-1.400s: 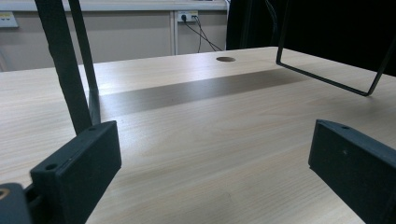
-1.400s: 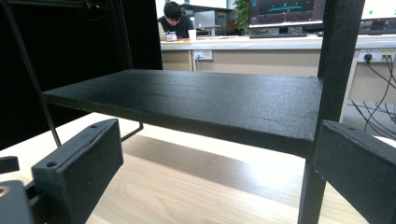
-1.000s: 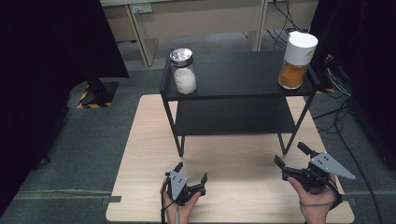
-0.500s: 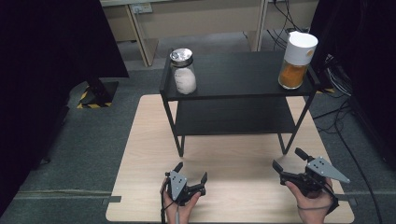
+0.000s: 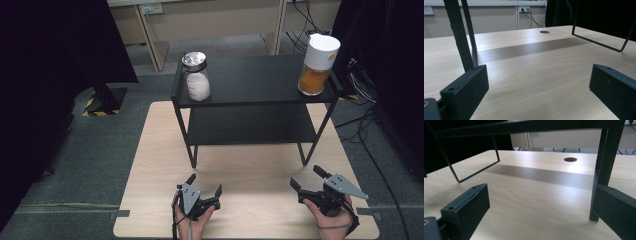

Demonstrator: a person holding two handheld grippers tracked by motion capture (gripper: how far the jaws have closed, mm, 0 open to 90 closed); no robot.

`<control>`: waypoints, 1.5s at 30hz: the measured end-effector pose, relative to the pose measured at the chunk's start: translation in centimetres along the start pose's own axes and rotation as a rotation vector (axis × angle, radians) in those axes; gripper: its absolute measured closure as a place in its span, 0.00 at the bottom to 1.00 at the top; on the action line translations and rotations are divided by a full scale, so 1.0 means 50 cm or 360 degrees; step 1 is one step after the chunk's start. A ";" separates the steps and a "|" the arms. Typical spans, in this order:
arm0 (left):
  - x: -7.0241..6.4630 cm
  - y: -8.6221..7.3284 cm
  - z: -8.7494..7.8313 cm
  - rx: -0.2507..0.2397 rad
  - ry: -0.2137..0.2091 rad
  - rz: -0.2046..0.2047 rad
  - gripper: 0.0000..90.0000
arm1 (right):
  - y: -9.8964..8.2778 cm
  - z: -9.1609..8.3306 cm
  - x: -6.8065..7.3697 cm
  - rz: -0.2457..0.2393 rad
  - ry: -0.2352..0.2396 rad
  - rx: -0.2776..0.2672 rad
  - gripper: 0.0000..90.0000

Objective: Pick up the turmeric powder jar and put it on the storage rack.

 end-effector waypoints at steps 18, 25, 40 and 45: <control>0.001 -0.001 -0.001 -0.0005 -0.0003 -0.0004 0.02 | -0.047 -0.003 -0.001 0.0035 -0.0010 0.0069 0.02; 0.001 -0.001 -0.001 -0.0007 -0.0005 -0.0007 0.02 | -0.054 -0.006 -0.001 0.0032 -0.0015 0.0076 0.02; 0.001 -0.001 0.000 -0.0004 -0.0006 -0.0008 0.02 | -0.055 -0.005 0.002 0.0011 -0.0012 0.0081 0.02; 0.001 -0.001 0.000 -0.0003 -0.0006 -0.0010 0.02 | -0.055 -0.005 0.001 0.0013 -0.0011 0.0085 0.02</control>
Point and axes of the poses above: each handheld gripper's, and its own axes: z roughly forward along the jaws, y roughly out of its top, x roughly to its left, the point moved 7 cm from there along z, roughly forward along the jaws, and after that the axes turned 11 degrees about y, right-handed, at the moved point
